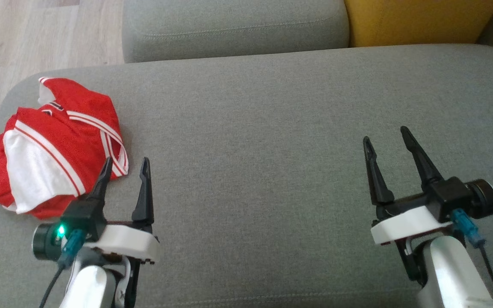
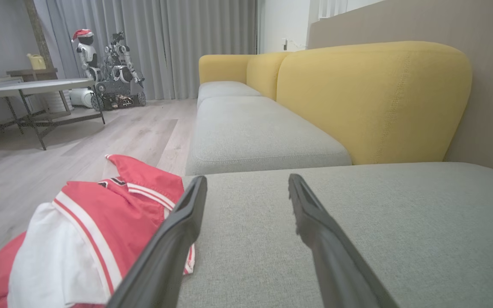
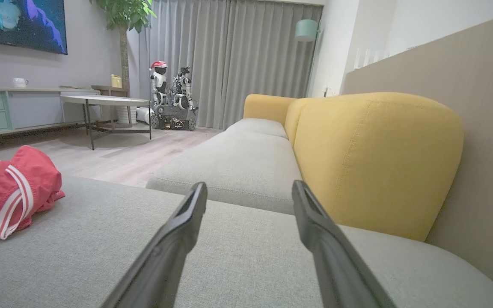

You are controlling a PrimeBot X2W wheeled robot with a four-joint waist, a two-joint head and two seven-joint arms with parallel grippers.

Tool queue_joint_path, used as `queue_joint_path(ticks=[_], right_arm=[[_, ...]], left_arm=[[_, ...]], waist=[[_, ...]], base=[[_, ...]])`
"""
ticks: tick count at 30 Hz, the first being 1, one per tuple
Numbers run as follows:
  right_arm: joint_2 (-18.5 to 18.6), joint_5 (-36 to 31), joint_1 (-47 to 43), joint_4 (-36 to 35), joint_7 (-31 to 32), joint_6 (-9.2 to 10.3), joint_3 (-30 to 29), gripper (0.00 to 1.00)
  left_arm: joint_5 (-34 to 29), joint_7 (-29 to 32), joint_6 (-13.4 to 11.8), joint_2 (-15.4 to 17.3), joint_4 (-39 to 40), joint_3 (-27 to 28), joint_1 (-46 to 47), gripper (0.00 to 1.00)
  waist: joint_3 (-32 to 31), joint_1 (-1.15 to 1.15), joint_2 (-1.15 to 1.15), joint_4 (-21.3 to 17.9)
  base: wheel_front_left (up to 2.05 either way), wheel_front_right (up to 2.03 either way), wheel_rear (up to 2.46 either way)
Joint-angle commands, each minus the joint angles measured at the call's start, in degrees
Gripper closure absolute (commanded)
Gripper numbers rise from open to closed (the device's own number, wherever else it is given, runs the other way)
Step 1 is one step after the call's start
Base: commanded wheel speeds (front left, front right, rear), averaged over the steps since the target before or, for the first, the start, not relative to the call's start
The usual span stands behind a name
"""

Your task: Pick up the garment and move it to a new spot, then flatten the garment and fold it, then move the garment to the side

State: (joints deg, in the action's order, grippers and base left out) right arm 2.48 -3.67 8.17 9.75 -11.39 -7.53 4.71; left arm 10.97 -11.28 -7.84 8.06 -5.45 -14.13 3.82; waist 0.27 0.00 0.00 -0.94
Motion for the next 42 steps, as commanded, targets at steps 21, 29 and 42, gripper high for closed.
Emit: queue_joint_path(ticks=[21, 29, 42], right_arm=[[0.4, 12.4, 1.6, 7.5, -3.1, 0.04, 2.4, 0.00], [0.4, 12.3, 2.8, 9.5, -3.2, 0.04, 2.1, 0.00], [0.4, 12.4, 3.2, 9.8, -3.4, 0.04, 2.7, 0.00]], left_arm=[[0.4, -3.7, 7.6, -4.7, -0.2, 8.3, -0.3, 0.00], [-1.4, -3.7, 9.1, -5.1, -1.7, 8.7, 0.4, 0.00], [-0.4, -3.7, 8.2, -5.2, -2.2, 8.8, 1.2, 0.00]], waist=[[-0.7, 0.00, 0.00, -0.1], [-0.5, 0.00, 0.00, -0.3], [-0.2, 0.00, 0.00, 2.0]], base=[[0.00, 0.00, 0.00], [0.00, 0.00, 0.00], [0.00, 0.00, 0.00]])
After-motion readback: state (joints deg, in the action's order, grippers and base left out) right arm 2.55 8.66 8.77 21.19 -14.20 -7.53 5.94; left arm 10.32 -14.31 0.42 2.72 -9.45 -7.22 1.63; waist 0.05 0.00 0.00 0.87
